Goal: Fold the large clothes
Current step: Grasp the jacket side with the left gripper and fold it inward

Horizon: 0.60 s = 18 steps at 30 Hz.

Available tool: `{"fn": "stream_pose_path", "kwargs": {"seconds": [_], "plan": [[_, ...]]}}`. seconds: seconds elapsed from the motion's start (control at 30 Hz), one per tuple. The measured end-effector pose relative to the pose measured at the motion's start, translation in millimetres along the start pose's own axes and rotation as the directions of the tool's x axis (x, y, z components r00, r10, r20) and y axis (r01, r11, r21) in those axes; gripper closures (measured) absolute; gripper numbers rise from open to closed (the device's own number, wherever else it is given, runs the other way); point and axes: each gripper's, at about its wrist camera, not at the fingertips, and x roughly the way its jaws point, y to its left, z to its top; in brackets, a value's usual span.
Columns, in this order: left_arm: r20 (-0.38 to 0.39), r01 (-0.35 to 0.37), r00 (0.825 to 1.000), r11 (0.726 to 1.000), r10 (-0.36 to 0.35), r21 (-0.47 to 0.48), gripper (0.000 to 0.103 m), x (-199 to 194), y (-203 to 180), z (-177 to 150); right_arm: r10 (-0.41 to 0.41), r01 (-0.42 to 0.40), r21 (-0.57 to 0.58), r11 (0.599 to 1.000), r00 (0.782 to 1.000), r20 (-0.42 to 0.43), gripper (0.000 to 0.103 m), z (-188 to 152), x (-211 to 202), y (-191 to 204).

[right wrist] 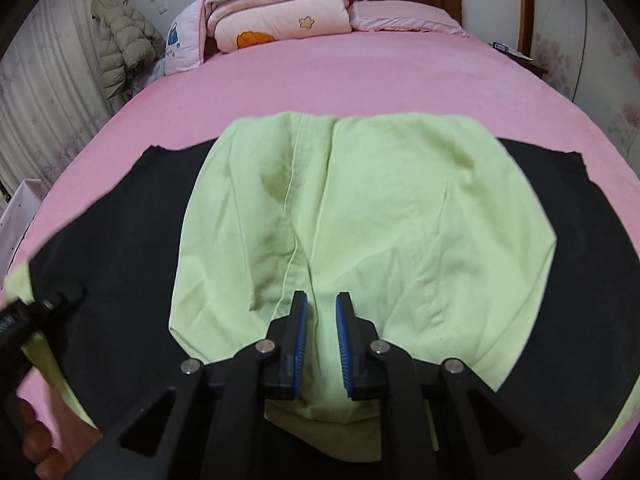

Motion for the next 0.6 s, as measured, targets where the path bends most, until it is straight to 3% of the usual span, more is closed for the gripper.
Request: {"fn": "stream_pose_path", "kwargs": {"seconds": [0.17,0.4,0.6], "plan": [[0.088,0.101,0.989,0.980,-0.118,0.170,0.091,-24,-73,13,0.067,-0.066,0.064,0.996,0.998,-0.008,0.090,-3,1,-15],[0.067,0.246,0.956,0.907,-0.284,0.341,0.091,-30,-174,6,0.217,-0.220,0.171,0.960,0.976,0.033,0.091,-7,-28,-50],[-0.009,0.341,0.925,0.819,-0.380,0.462,0.091,-21,-248,-23,0.154,-0.169,0.168,0.971,0.983,0.100,0.091,-21,-79,-92]]}}
